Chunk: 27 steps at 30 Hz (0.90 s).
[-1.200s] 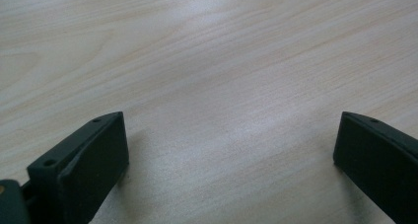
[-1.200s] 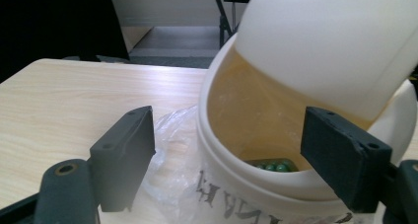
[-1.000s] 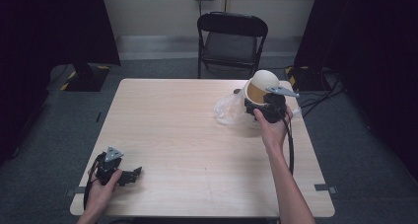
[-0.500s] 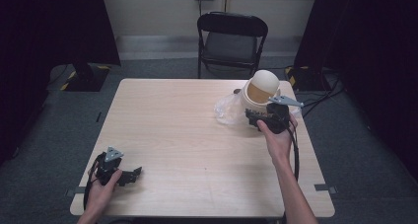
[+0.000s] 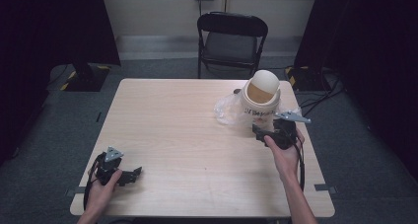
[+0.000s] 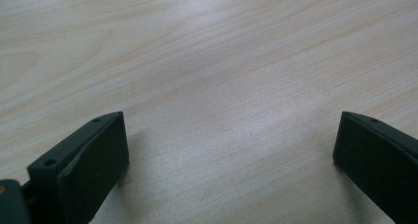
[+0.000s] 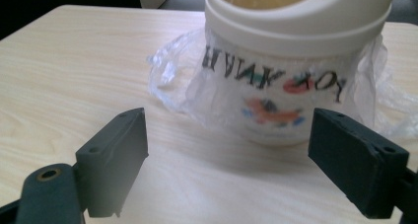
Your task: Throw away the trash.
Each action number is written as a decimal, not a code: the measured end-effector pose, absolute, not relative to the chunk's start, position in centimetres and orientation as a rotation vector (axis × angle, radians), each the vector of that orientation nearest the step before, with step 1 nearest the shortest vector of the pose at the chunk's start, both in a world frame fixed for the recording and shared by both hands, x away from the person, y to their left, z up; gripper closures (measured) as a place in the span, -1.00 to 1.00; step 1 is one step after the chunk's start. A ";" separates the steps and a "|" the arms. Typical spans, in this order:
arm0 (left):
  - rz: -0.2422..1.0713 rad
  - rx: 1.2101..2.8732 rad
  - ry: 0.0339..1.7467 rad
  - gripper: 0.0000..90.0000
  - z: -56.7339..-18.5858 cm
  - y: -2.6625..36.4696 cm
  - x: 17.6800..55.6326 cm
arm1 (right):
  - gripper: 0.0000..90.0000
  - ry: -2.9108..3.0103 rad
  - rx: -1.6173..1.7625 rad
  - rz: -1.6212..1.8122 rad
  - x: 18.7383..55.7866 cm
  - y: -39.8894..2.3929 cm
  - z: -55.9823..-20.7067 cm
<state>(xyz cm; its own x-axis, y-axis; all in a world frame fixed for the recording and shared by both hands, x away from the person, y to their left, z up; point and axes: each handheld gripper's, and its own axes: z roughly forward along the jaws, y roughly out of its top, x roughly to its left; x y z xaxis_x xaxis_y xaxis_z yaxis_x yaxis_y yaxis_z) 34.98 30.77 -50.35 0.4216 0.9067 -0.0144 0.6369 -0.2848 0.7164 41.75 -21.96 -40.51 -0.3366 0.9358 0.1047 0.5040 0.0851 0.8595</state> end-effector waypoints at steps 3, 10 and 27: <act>0.532 2.026 1.301 -1.00 -50.3 30.8 35.0 | -0.67 1.899 1.420 1.176 41.0 -22.3 -41.0; 0.531 2.025 1.300 -1.00 -50.4 30.8 35.0 | -0.67 1.933 1.416 1.136 39.2 -23.0 -42.3; 0.531 2.025 1.300 -1.00 -50.4 30.8 35.0 | -0.67 1.982 1.471 1.023 35.7 -25.3 -46.5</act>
<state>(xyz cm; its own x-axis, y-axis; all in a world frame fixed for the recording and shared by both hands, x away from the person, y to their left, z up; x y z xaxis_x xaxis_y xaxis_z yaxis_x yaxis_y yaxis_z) 34.98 30.77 -50.35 0.4221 0.9064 -0.0157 0.6364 -0.2839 0.7172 35.71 -25.31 -46.54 -0.3184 0.9459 0.0627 0.5990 0.1495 0.7866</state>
